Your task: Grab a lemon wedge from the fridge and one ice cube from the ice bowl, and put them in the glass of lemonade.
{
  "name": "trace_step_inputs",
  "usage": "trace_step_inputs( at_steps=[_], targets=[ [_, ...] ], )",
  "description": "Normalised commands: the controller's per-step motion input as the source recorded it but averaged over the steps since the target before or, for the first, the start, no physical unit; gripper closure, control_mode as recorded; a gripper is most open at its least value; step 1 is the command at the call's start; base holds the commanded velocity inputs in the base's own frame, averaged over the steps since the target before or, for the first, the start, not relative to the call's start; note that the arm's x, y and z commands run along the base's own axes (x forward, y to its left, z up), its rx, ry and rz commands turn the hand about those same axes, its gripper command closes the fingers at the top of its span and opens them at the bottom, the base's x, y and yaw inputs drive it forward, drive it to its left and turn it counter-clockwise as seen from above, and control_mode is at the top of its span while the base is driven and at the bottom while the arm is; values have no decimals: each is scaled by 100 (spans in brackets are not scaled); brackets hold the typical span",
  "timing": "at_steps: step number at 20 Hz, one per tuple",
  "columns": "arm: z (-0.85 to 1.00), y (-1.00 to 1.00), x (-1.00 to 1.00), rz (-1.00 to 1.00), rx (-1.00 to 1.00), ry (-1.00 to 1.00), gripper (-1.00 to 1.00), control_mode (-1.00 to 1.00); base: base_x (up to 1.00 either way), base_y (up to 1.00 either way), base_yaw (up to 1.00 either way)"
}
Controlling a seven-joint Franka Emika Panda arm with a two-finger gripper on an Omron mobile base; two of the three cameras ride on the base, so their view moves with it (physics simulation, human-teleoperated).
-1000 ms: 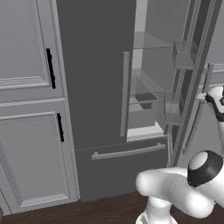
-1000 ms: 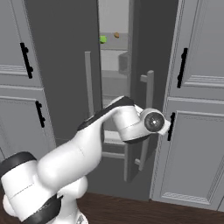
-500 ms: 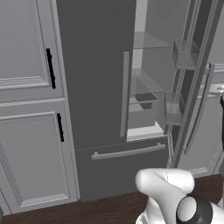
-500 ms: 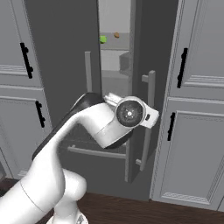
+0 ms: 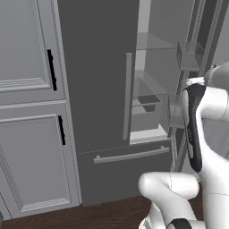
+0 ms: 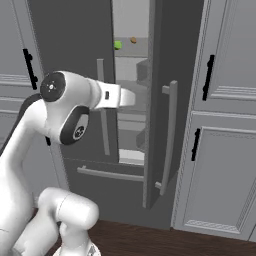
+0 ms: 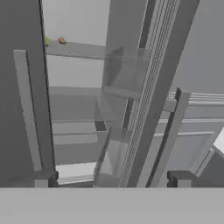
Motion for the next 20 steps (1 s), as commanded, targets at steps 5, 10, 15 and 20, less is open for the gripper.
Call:
trace_step_inputs(
  at_steps=[5,10,15,20],
  targets=[
    [-7,96,96,-18,-58,27,-100,-100,0,0,0],
    [-22,35,96,-14,-47,24,-100,-100,0,0,0],
    [-36,-4,83,-15,-15,17,-100,-100,0,0,0],
    [-61,-37,72,-15,-6,30,-100,-100,0,0,0]
  ],
)
